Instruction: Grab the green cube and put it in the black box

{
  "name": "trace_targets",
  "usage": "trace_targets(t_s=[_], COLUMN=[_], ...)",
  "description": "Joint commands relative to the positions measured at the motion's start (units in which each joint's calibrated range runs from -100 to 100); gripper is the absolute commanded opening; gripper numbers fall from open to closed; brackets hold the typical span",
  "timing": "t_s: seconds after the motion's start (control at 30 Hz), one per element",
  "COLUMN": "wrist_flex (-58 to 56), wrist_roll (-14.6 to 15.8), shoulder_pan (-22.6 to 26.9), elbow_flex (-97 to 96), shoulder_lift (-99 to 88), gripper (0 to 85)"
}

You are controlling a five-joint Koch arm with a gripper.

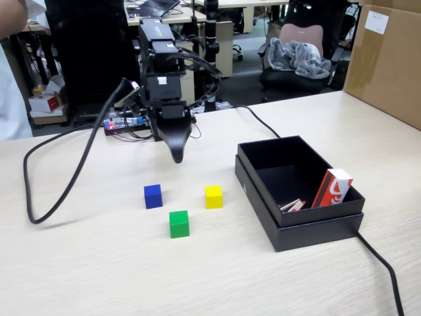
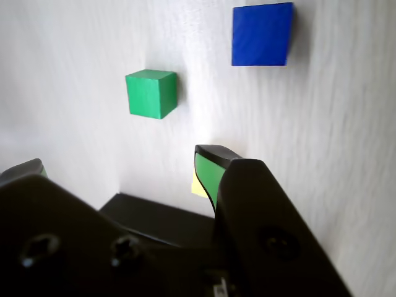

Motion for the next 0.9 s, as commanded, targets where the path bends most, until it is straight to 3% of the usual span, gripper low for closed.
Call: trace_targets(t_s=[0.0,0.4,0.87], wrist_flex=[-0.1,-0.1,-0.1], wrist_roll=[-0.5,-0.4,-1.8], shoulder_pan=[0.0,-0.3,-1.9], elbow_flex=[7.6,16.5,22.1], shoulder_lift=[7.3,27.3,37.9], gripper=[47.3,47.3,47.1])
